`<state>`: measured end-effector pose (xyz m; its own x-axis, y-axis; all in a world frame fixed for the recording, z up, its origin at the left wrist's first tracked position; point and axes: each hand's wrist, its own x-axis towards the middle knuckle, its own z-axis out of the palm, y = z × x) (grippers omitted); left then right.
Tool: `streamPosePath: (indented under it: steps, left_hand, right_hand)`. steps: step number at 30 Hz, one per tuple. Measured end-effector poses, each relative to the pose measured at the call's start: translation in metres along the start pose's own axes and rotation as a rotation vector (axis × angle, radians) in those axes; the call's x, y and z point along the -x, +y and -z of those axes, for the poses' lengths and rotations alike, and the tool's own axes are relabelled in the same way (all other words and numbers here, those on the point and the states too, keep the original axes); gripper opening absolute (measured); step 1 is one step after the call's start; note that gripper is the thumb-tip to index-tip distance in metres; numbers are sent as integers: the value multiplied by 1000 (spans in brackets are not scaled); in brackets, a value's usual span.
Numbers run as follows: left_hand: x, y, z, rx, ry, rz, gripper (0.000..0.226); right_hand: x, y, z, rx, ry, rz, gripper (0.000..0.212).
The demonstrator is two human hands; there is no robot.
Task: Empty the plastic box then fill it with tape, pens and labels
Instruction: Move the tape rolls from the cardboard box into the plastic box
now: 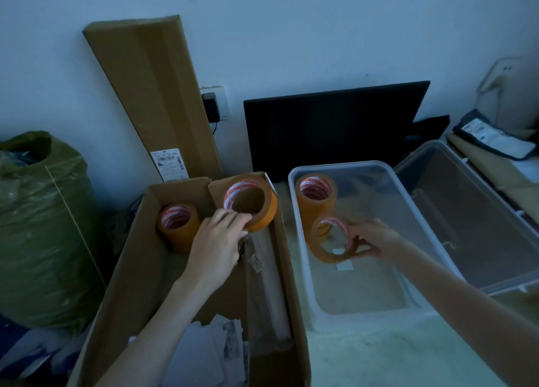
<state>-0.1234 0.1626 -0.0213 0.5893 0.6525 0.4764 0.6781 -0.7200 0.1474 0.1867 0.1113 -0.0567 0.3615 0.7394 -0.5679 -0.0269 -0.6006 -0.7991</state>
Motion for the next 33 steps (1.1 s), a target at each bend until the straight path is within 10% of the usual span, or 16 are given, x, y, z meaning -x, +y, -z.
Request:
streamPosePath:
  steps: [7,18,24,33]
  left_hand:
    - [2,13,-12,21,-36,7,40]
    - [4,21,-22,25,-95,-6,39]
    - [0,30,-25,10,-118,-84,50]
    - [-7,51,-23,20,-160,-275,56]
  right_hand:
    - [-38,19,-20,415,-16,-122,25]
    - [-53,36,-20,146,-50,-139,43]
    - [-35,16,-26,204,136,167,16]
    - [51,-26,-36,-114,-249,443,22]
